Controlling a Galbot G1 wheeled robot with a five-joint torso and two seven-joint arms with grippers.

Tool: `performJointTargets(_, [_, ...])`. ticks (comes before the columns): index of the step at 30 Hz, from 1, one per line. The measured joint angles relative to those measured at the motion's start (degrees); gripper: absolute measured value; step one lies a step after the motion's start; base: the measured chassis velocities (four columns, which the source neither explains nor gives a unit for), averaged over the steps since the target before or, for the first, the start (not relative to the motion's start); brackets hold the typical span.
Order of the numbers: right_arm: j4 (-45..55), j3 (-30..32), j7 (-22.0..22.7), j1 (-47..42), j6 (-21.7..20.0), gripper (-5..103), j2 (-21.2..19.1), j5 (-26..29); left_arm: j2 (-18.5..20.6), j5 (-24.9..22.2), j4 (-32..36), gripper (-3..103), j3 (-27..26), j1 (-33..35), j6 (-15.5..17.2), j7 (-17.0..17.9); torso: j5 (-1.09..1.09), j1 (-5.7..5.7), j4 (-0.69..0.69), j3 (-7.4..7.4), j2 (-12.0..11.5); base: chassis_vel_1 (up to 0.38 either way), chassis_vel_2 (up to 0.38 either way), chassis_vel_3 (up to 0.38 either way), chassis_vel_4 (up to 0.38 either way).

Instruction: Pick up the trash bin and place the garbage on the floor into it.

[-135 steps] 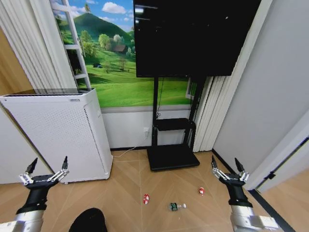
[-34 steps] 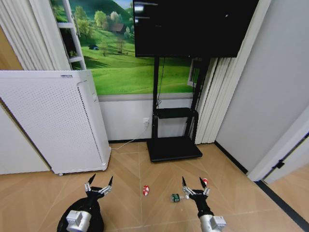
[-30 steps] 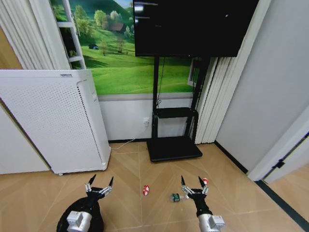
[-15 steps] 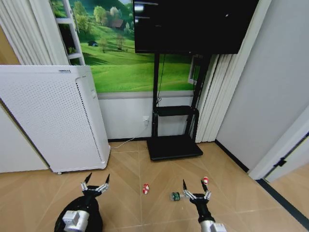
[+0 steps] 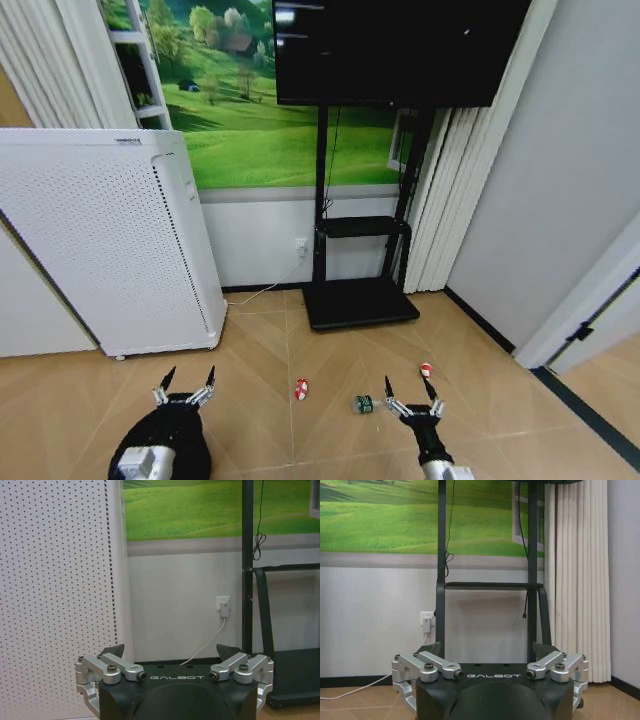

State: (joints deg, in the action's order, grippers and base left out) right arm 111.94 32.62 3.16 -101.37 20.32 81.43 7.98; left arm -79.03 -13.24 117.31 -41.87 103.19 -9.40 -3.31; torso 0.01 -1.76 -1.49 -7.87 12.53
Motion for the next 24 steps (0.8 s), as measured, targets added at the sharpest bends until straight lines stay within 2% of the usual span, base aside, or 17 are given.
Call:
performJointTargets(15, [-0.4, -0.2, 0.0, 0.1, 0.1, 100, 0.4, 0.0, 0.5, -0.7, 0.3, 100, -0.3, -0.4, 0.4, 0.1, -0.01, 0.97, -0.02, 2.71, -3.7, 0.0, 0.0, 0.0, 0.0])
performJointTargets(20, [-0.4, -0.2, 0.1, 0.0, 0.1, 100, 0.5, 0.0, 0.4, -0.6, 0.4, 100, -0.3, -0.2, 0.2, 0.2, 0.0, 1.14, -0.02, 2.92, -4.1, 0.0, 0.0, 0.0, 0.0])
performJointTargets(23, [-0.4, -0.2, 0.1, 0.0, 0.2, 100, 0.5, 0.0, 0.3, 0.0, 0.7, 100, -0.7, 0.2, 0.0, 1.8, -0.01, 1.18, -0.02, 2.93, -4.1, 0.0, 0.0, 0.0, 0.0])
performJointTargets(24, [-0.4, -0.1, 0.1, 0.1, 0.2, 100, 0.4, 0.0, -0.1, 2.5, 0.8, 100, -1.6, 0.6, 0.2, 4.6, -0.01, 1.18, -0.03, 2.92, -4.1, 0.0, 0.0, 0.0, 0.0])
